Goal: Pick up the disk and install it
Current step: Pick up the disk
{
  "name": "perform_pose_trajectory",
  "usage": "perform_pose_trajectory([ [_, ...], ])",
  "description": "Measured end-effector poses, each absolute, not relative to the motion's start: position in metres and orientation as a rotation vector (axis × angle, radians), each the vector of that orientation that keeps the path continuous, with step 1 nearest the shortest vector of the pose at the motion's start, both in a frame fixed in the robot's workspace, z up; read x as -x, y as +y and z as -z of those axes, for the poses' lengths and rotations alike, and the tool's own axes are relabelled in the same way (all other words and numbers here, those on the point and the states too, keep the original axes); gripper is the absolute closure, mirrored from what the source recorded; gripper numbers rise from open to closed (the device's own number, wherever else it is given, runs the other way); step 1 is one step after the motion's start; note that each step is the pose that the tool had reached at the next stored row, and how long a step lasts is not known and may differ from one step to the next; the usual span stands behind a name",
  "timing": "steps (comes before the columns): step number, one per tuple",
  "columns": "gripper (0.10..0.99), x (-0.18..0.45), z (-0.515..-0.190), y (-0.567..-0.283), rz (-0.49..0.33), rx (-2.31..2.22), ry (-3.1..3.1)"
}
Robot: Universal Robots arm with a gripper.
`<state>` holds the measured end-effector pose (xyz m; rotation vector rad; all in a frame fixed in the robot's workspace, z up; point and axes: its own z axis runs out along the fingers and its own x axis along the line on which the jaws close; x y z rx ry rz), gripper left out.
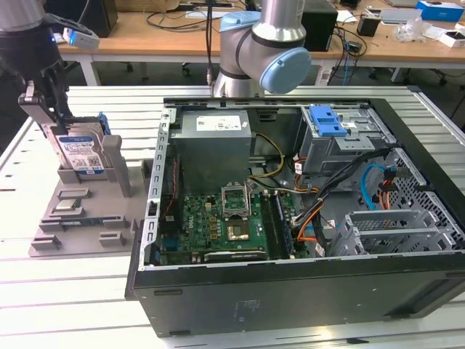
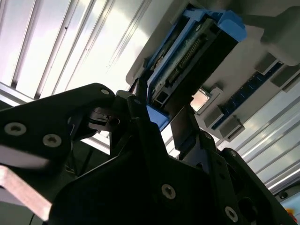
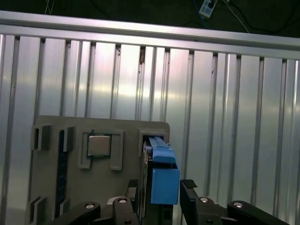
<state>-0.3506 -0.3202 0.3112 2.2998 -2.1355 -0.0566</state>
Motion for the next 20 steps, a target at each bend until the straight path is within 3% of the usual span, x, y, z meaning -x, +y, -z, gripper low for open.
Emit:
perform_pose_trajectory([
  [7,0.604,0.351,-0.289,-0.320,0.057,-2.305,-2.129],
  [14,0.604,0.351,-0.287,-0.320,0.057,-2.305,-2.129],
  [17,0.718,0.351,-0.287,-0.320,0.057,-2.305,-2.129],
  [20,0.718,0.351,-0.287,-0.320,0.057,-2.305,-2.129],
])
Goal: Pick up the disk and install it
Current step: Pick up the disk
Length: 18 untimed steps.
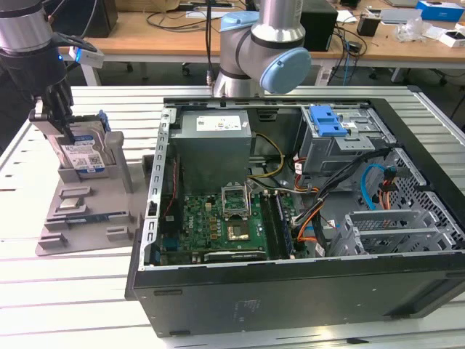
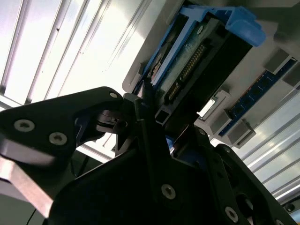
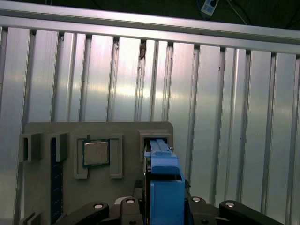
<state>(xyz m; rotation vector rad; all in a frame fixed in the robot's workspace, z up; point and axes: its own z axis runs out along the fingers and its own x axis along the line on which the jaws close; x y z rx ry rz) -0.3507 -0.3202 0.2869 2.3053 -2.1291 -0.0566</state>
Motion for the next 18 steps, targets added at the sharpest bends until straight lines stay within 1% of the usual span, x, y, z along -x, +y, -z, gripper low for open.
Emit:
perform_pose_trajectory([
  [13,0.718,0.3506,-0.2868,-0.3202,0.057,-2.306,-2.129],
  [18,0.718,0.3506,-0.2967,-0.3199,0.057,-2.306,-2.129],
])
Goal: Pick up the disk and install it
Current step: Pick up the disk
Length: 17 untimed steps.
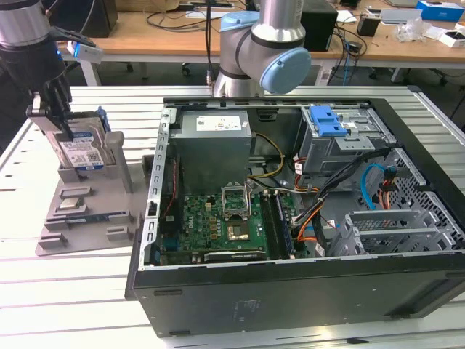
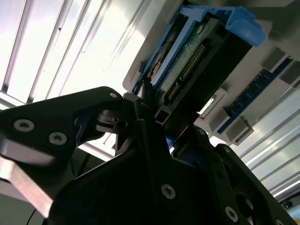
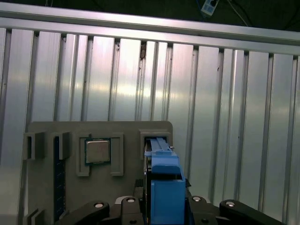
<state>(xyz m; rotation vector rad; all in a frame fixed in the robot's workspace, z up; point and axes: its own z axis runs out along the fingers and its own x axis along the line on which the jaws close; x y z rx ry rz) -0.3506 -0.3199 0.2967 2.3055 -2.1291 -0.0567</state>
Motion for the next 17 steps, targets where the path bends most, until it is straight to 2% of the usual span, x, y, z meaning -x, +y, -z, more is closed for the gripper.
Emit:
perform_pose_trajectory([
  [17,0.718,0.351,-0.343,-0.318,0.057,-2.305,-2.129],
])
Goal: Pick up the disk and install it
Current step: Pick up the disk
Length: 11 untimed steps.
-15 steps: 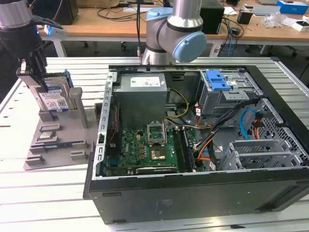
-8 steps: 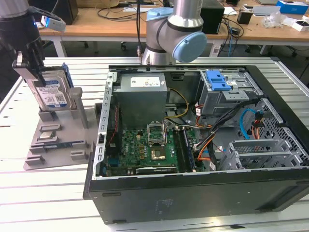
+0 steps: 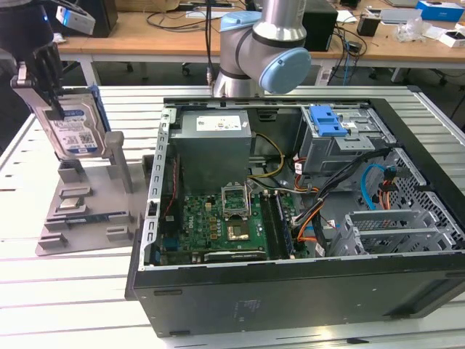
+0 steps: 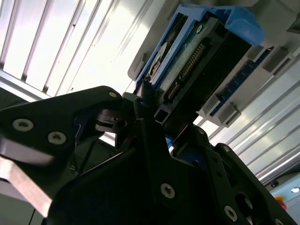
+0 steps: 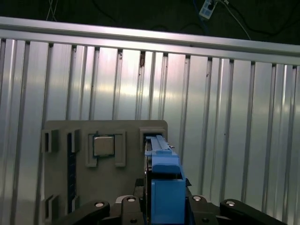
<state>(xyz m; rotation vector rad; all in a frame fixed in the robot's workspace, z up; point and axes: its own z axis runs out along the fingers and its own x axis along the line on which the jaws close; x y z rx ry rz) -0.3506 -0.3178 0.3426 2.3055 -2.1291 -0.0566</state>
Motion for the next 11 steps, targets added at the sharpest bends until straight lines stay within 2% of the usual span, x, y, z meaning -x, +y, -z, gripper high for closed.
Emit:
perform_pose_trajectory([
  [11,0.718,0.351,-0.361,-0.317,0.057,-2.306,-2.129],
])
